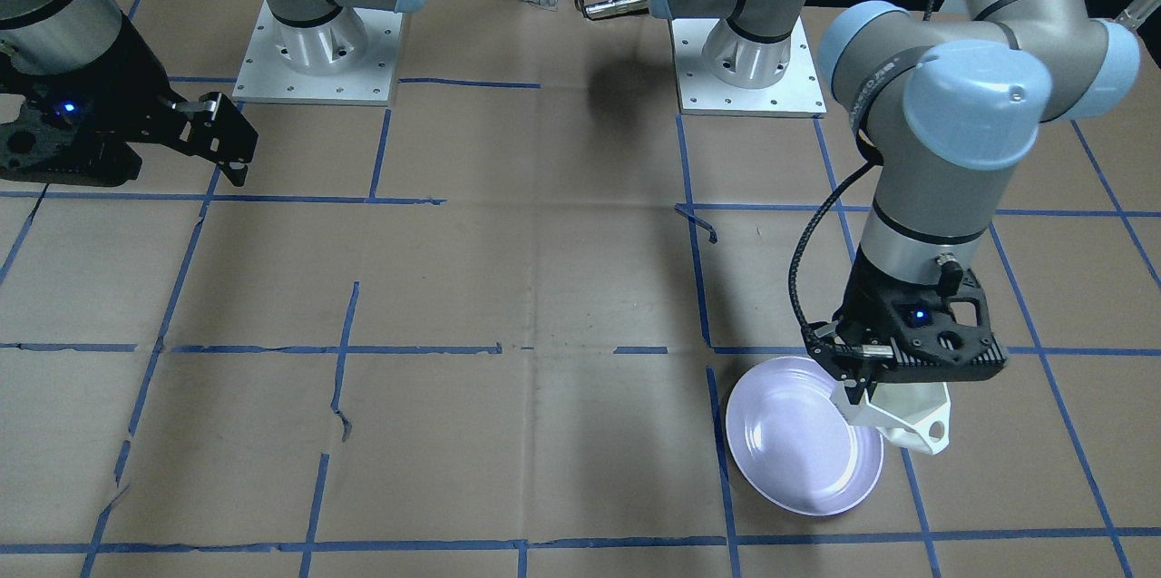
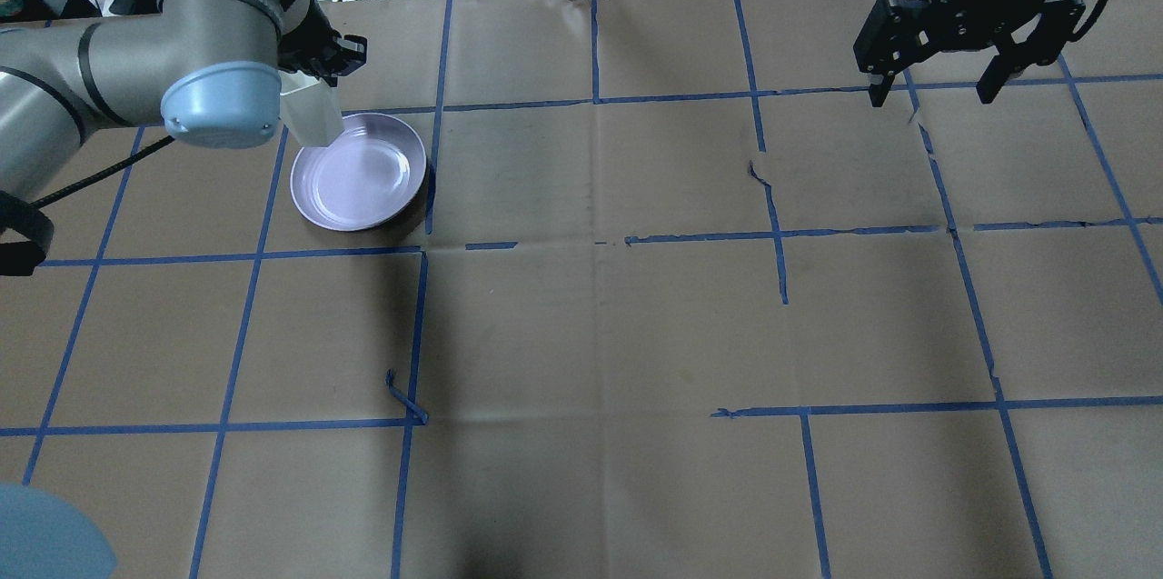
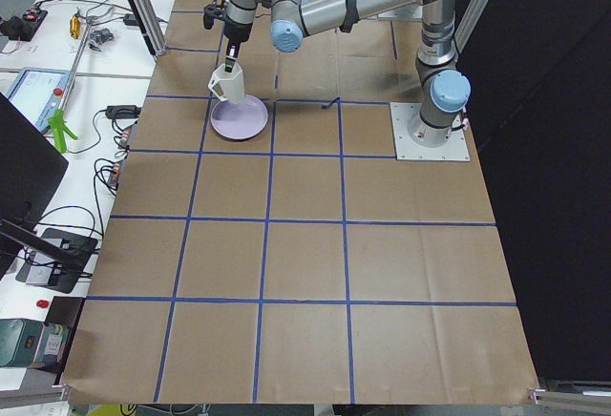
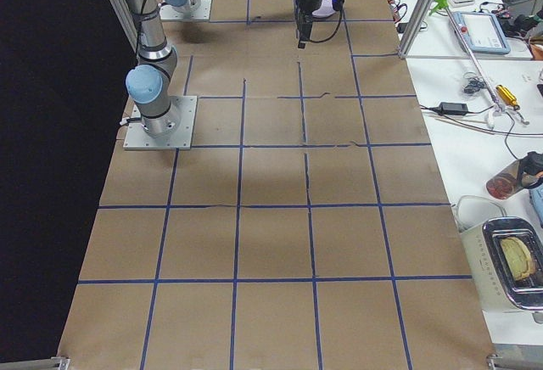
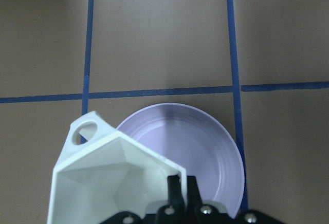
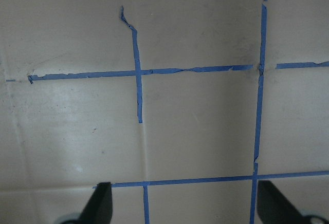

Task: Flip cup and place on plate
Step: 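Carry the upright cup over the plate and lower it onto it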

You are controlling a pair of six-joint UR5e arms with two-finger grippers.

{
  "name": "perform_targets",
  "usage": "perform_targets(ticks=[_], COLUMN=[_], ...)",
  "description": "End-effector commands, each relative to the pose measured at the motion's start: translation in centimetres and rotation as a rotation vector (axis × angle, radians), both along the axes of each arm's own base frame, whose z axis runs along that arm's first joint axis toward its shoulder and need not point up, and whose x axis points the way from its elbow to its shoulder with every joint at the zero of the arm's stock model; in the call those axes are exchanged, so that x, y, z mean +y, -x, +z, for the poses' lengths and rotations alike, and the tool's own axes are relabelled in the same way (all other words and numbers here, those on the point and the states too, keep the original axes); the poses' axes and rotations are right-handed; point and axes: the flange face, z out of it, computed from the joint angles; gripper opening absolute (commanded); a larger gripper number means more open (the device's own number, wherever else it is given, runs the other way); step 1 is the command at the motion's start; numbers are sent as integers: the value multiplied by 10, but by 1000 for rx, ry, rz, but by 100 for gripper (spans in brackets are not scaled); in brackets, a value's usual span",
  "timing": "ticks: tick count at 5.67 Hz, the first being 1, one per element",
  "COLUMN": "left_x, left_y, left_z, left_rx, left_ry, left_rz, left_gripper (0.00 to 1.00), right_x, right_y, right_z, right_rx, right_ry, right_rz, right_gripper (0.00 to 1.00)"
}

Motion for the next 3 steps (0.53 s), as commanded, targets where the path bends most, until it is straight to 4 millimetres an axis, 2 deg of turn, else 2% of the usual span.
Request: perform_targets(ticks=[1, 3], left_x=[20, 14], left_y=[1, 3], left_z=[-56, -100], left_rx=[5, 4], left_ry=[-51, 14], left_rz=[1, -1], left_gripper=[0, 0], right_x=[0, 0], right_y=[0, 0], right_z=[0, 0], right_rx=[0, 0], right_ry=[0, 0], right_rz=[0, 0], right_gripper=[100, 100])
